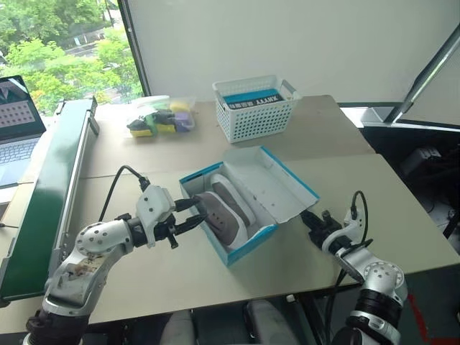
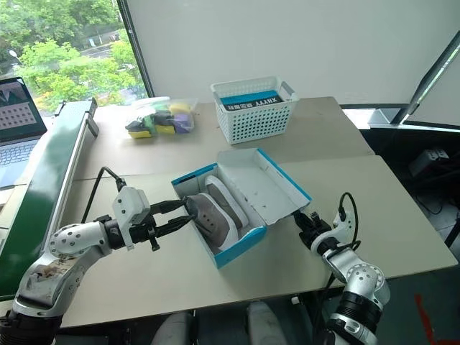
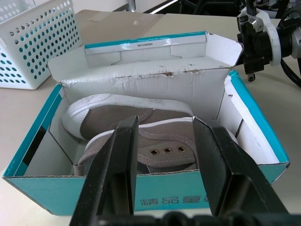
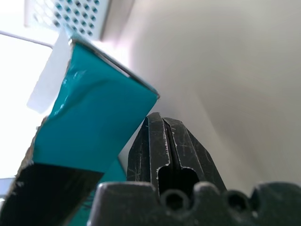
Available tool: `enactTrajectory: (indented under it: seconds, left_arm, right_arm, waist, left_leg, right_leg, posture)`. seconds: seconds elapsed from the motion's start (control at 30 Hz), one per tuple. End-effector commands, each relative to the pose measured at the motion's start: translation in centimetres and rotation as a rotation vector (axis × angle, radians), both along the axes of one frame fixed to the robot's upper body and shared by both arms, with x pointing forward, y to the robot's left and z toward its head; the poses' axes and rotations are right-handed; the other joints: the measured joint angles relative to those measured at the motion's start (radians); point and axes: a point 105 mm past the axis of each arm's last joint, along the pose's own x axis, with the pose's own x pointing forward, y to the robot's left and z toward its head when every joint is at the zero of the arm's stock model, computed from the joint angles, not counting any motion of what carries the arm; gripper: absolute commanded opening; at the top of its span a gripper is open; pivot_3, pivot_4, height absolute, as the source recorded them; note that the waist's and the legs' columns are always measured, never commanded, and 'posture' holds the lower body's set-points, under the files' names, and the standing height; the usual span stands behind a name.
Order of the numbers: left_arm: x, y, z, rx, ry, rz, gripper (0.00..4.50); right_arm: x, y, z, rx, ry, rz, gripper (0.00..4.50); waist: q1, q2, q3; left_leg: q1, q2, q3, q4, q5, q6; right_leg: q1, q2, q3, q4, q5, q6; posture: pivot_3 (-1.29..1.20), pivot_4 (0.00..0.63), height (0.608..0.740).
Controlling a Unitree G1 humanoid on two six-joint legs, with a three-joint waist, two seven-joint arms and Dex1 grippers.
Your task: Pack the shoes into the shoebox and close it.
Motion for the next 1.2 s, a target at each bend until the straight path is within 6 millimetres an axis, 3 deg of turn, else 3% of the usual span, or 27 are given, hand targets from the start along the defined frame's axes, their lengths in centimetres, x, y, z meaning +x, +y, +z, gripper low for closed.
enactTrajectory:
  seconds: [0.03,0.1,0.17,0.27,0.37,0.53,0.67,0.77,0.87,0.97,1.07,1.2]
  left_arm:
    - [-0.4,-0.1,1.1,0.006,-0.048,-0.005,1.92]
    - [-0.4,0.0,1.2,0.004,-0.05,0.002,1.92]
    - [-0.4,0.1,1.2,0.003,-0.049,0.009,1.92]
    - [-0.5,0.1,1.0,0.003,-0.046,0.015,1.92]
    - [-0.7,-0.1,0.9,0.0,-0.042,0.018,1.92]
    - [-0.7,0.0,1.0,-0.001,-0.045,0.035,1.92]
    - [-0.7,0.3,1.2,-0.001,-0.052,0.053,1.92]
    - [-0.9,0.3,1.1,-0.003,-0.051,0.063,1.92]
    - [-1.1,0.2,1.0,-0.007,-0.05,0.07,1.92]
    - [-1.2,0.2,1.0,-0.016,-0.052,0.084,1.92]
    - [-1.3,0.3,1.2,-0.015,-0.055,0.092,1.92]
    - [-1.8,1.1,1.7,-0.008,-0.067,0.125,1.92]
  right_arm:
    - [-0.3,3.7,4.2,0.229,-0.238,0.12,0.04]
    - [-1.5,4.6,7.5,0.267,-0.406,0.167,0.04]
    - [-2.5,5.2,9.2,0.27,-0.497,0.208,0.04]
    - [-3.5,6.2,11.6,0.233,-0.631,0.264,0.04]
    - [-4.5,6.8,14.6,0.219,-0.784,0.326,0.04]
    - [-5.8,10.1,16.3,0.07,-0.85,0.577,0.04]
    - [-5.6,13.4,16.4,-0.339,-0.885,0.772,0.04]
    - [-2.7,14.7,16.0,-0.676,-0.898,0.752,0.04]
    - [-0.5,15.9,15.5,-0.895,-0.918,0.738,0.04]
    - [0.5,17.8,12.4,-1.078,-0.927,0.835,0.04]
    - [1.4,18.3,9.1,-1.225,-0.902,0.913,0.04]
    - [1.7,19.0,6.3,-1.28,-0.884,1.01,0.04]
  waist:
    - [-0.001,0.001,0.001]
    - [0.005,0.01,0.006]
    - [0.012,0.019,0.006]
    - [0.034,0.021,0.005]
    - [0.037,0.021,0.005]
    - [0.037,0.021,0.005]
    - [0.031,0.021,0.005]
    - [0.034,0.021,0.005]
    - [0.036,0.021,0.005]
    - [0.045,0.021,0.005]
    - [0.051,0.02,0.005]
    - [0.048,0.019,0.004]
  left_leg:
    - [0.0,0.0,0.0,-0.001,0.0,0.0]
    - [-0.001,0.0,0.0,-0.003,0.0,0.0]
    - [-0.006,-0.001,-0.001,-0.004,0.0,0.0]
    - [-0.02,-0.003,-0.001,-0.003,0.0,0.0]
    - [-0.022,-0.003,-0.001,-0.003,-0.001,-0.001]
    - [-0.019,-0.003,-0.001,-0.002,-0.001,-0.001]
    - [-0.019,-0.003,0.0,-0.002,-0.001,-0.001]
    - [-0.019,-0.003,-0.001,-0.002,-0.001,-0.001]
    - [-0.02,-0.003,-0.001,-0.002,-0.001,-0.001]
    - [-0.02,-0.003,-0.001,-0.002,-0.001,-0.001]
    - [-0.021,-0.003,-0.001,-0.002,-0.001,-0.001]
    - [-0.019,-0.003,-0.001,-0.001,-0.001,-0.001]
  right_leg:
    - [-0.001,0.001,0.0,0.0,0.0,0.0]
    - [-0.003,0.002,0.001,0.002,0.001,0.003]
    - [-0.008,0.001,0.001,0.003,-0.001,0.005]
    - [-0.021,0.0,0.001,0.004,-0.002,0.006]
    - [-0.022,-0.001,0.0,0.004,-0.001,0.005]
    - [-0.02,-0.002,0.0,0.004,-0.002,0.007]
    - [-0.021,-0.002,0.001,0.004,-0.002,0.007]
    - [-0.021,-0.001,0.0,0.004,-0.003,0.007]
    - [-0.021,-0.001,0.0,0.004,-0.003,0.007]
    - [-0.021,-0.001,0.0,0.003,-0.003,0.007]
    - [-0.021,-0.002,-0.001,0.003,-0.001,0.005]
    - [-0.02,-0.002,0.0,0.004,0.001,0.001]
  posture:
    - [0.0,0.15,0.731]
    - [0.0,0.15,0.731]
    - [0.0,0.15,0.731]
    - [0.0,0.15,0.731]
    - [0.0,0.15,0.731]
    - [0.0,0.15,0.731]
    - [0.0,0.15,0.731]
    - [0.0,0.15,0.731]
    - [0.0,0.15,0.731]
    - [0.0,0.15,0.731]
    - [0.0,0.15,0.731]
    - [0.0,0.15,0.731]
